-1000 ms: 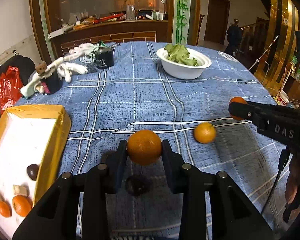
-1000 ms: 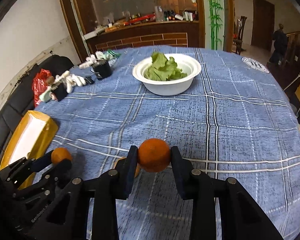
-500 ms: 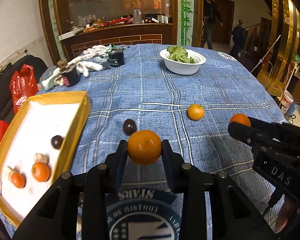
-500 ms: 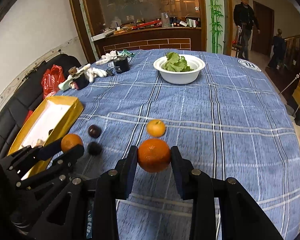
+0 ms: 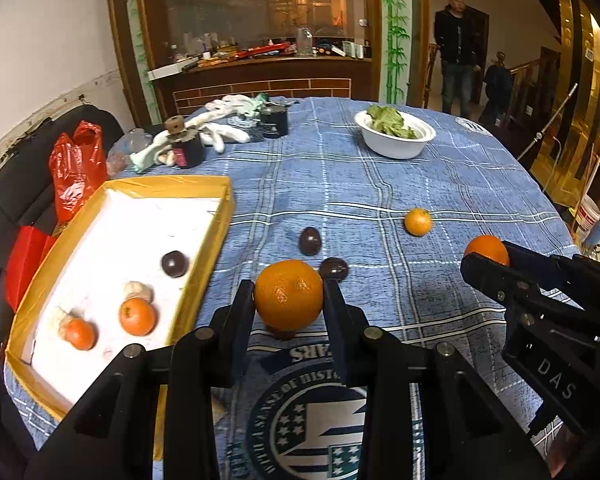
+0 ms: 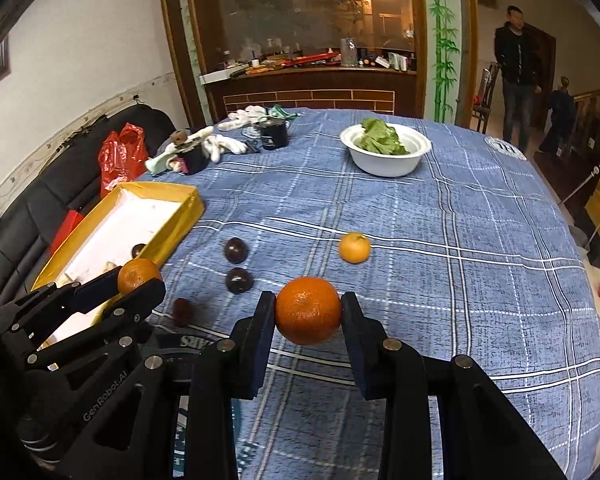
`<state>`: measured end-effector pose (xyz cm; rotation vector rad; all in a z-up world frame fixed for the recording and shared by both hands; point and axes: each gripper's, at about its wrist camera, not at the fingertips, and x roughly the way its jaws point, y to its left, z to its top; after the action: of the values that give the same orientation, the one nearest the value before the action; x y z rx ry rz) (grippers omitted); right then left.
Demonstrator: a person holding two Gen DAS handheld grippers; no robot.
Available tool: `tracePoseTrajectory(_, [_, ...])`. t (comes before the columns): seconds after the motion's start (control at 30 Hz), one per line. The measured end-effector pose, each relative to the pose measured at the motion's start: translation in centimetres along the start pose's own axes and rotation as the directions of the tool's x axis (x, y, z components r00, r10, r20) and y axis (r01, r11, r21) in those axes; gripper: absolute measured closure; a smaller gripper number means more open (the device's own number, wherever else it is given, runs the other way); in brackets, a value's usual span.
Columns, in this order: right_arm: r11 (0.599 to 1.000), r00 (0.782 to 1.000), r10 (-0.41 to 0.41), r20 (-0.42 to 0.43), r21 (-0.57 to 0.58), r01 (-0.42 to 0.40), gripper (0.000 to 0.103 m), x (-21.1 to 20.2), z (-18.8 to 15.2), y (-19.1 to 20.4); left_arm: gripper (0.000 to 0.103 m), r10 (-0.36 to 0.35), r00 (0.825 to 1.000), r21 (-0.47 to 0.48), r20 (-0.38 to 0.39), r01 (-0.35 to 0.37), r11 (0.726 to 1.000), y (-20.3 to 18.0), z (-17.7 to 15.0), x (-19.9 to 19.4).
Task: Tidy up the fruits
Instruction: 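Lift and carry both held oranges over the white tray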
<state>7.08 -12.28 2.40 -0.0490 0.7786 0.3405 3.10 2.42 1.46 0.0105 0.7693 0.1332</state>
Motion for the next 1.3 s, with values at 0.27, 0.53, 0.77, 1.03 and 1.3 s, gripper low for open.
tracePoseTrajectory(0.27, [0.999,1.0,0.03,0.009,-0.044,-0.029,0.069,-0.2,0.6,3.3,0.071,0.036,0.999,-0.051,0.005,-0.036,0.998,3.2,-0.1,-0.8])
tracePoseTrajectory(0.53, [0.993,0.997,0.078,0.018,-0.093,-0.076,0.069,0.3,1.5,7.4,0.071,0.094,0.996,-0.136,0.007,-0.092,0.986,8.2,-0.8,-1.4])
tracePoseTrajectory(0.77, [0.985,0.992,0.12,0.023,-0.125,-0.117,0.069,0.4,1.8,10.4,0.071,0.14,0.99,-0.196,-0.001,-0.137,0.971,11.4,-1.6,-1.5])
tracePoseTrajectory(1.03, [0.974,0.987,0.162,0.02,-0.162,-0.156,0.07,0.9,2.0,13.2,0.071,0.179,0.984,-0.23,-0.012,-0.177,0.957,13.4,-2.1,-1.5])
tracePoseTrajectory(1.3, [0.961,0.979,0.204,0.008,-0.193,-0.199,0.07,2.1,2.6,16.2,0.071,0.22,0.975,-0.263,-0.024,-0.219,0.94,15.8,-2.4,-1.4])
